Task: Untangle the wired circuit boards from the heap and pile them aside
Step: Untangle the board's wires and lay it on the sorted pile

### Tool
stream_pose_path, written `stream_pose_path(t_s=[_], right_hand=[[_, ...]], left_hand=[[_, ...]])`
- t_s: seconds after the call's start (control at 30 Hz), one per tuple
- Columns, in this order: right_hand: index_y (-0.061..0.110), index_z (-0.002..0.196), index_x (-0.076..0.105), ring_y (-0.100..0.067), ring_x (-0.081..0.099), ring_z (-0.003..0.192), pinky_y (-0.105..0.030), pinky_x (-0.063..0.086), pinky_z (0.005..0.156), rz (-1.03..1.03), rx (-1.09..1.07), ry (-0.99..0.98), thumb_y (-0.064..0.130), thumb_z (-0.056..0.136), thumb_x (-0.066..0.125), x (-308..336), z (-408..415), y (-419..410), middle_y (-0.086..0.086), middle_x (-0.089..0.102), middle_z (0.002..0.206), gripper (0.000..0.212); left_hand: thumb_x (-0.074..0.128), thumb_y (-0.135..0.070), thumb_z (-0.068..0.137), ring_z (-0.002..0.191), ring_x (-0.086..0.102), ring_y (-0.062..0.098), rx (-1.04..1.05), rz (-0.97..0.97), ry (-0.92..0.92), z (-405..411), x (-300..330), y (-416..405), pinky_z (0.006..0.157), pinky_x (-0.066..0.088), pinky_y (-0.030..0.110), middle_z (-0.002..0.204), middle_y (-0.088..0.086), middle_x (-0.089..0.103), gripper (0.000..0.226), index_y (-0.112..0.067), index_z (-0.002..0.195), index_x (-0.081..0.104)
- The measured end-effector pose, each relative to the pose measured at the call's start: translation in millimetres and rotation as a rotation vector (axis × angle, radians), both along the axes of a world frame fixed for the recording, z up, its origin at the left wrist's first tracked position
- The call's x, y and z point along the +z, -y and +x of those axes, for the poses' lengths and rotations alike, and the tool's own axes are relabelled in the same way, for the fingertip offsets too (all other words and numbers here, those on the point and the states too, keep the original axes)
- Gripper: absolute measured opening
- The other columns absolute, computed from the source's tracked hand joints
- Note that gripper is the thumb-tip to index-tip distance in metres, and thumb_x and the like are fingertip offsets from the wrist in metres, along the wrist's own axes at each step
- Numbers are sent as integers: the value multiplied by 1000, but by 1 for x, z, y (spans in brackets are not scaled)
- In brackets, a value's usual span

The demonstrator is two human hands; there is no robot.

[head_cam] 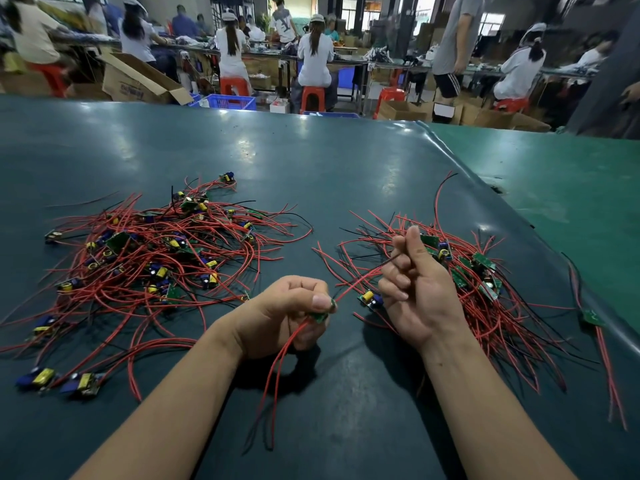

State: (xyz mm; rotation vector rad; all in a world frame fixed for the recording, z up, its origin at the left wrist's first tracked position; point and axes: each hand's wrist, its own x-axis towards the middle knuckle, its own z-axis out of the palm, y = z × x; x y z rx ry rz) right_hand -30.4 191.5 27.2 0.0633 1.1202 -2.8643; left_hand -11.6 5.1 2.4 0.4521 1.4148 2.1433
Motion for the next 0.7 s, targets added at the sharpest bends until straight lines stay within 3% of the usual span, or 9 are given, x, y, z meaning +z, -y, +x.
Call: stream_pose_path(t_s=[0.17, 0.3, 0.4, 0.47, 0.57, 0.7], right_hand=[[13, 93, 65, -3, 36, 39, -14, 26, 31, -8, -35, 27, 34, 93, 56, -1, -3, -6, 6, 57, 70, 23], [14, 104, 63, -4, 41, 41, -15, 26, 31, 230, 35, 22, 51, 78, 63, -3, 0, 0, 5, 60, 69, 45], [15, 96, 60, -8, 46, 41, -16, 27, 31, 418, 132, 9, 43, 71, 70, -8, 4, 9, 2, 65, 71, 39], [14, 91, 64, -9, 45, 39, -15, 26, 32, 502, 189, 4, 48, 70, 71, -8, 6, 9, 0, 59, 66, 40], [17, 70, 70, -7, 39, 34, -12, 24, 34, 683, 318, -58, 57, 70, 68, -10, 11, 8, 1, 50, 52, 40], [14, 75, 68, -8, 40, 34, -13, 24, 33, 807, 375, -136, 50, 78, 67, -12, 15, 12, 4, 50, 50, 37]], left_hand=[[87, -35, 54, 41, 35, 10, 135, 73, -10, -3, 1, 1, 39, 32, 16, 48, -3, 39, 35, -19, 58, 57], [76, -27, 66, 42, 40, 7, 335, 88, 63, -5, 3, -1, 38, 34, 17, 49, -6, 43, 20, -13, 76, 66], [67, -29, 75, 44, 41, 7, 416, 59, 80, -7, 2, -3, 42, 32, 17, 53, -6, 47, 23, -10, 87, 61], [72, -28, 77, 46, 38, 7, 413, 39, 63, -7, 1, -4, 42, 27, 18, 55, -5, 46, 26, -10, 91, 59], [78, -28, 70, 50, 42, 12, 400, -32, -8, -7, -3, -7, 45, 30, 20, 62, 1, 54, 23, -12, 85, 71], [70, -35, 73, 54, 43, 12, 365, -108, -73, -5, -7, -8, 44, 34, 19, 69, 5, 64, 26, -15, 87, 78]])
